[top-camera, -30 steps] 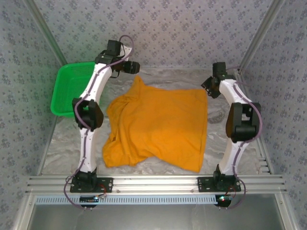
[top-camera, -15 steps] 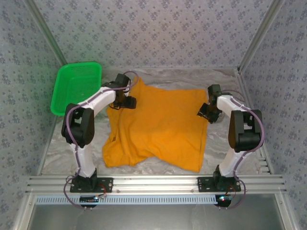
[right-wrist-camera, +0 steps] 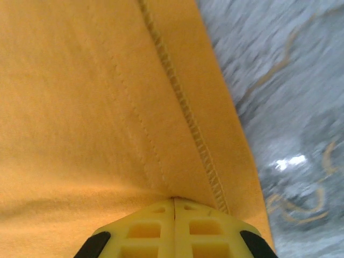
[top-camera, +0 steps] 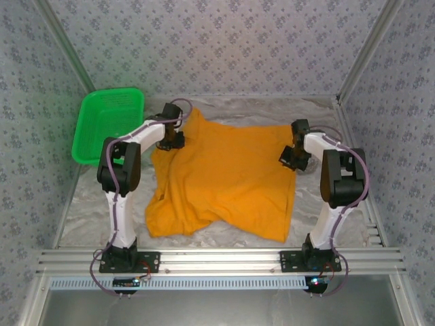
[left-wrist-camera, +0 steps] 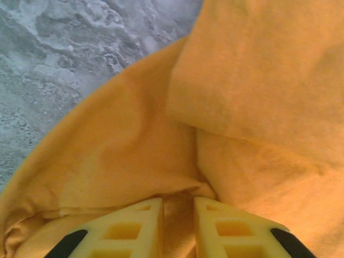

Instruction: Fold the inside-out t-shirt

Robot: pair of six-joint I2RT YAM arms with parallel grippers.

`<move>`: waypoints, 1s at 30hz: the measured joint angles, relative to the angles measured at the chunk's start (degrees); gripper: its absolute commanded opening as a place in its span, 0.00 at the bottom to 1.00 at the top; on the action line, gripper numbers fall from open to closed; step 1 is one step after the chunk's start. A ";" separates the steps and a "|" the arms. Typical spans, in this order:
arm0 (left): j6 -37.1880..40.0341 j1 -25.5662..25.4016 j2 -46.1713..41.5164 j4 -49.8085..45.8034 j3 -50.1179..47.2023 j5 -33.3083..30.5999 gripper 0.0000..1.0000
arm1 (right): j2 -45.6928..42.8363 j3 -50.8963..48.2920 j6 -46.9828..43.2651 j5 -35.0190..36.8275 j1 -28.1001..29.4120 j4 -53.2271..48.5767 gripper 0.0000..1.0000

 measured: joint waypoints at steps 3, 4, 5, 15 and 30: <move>-0.66 0.83 0.00 1.03 0.94 1.70 0.36 | 2.51 3.74 -1.33 0.79 -2.93 -0.22 0.11; -0.37 0.98 0.00 0.66 1.66 2.36 0.38 | 3.10 4.79 -1.81 0.50 -3.69 -0.24 0.15; -0.04 1.22 0.00 0.22 2.99 3.10 0.38 | 3.74 6.19 -2.58 -0.15 -4.59 -0.26 0.18; -0.59 0.02 4.37 1.18 12.68 11.17 0.50 | -4.79 4.57 -5.62 -2.97 1.05 -4.15 0.46; -1.42 -0.33 12.11 -3.72 18.64 7.41 0.45 | -16.65 -13.97 0.44 -3.76 11.69 -5.53 0.35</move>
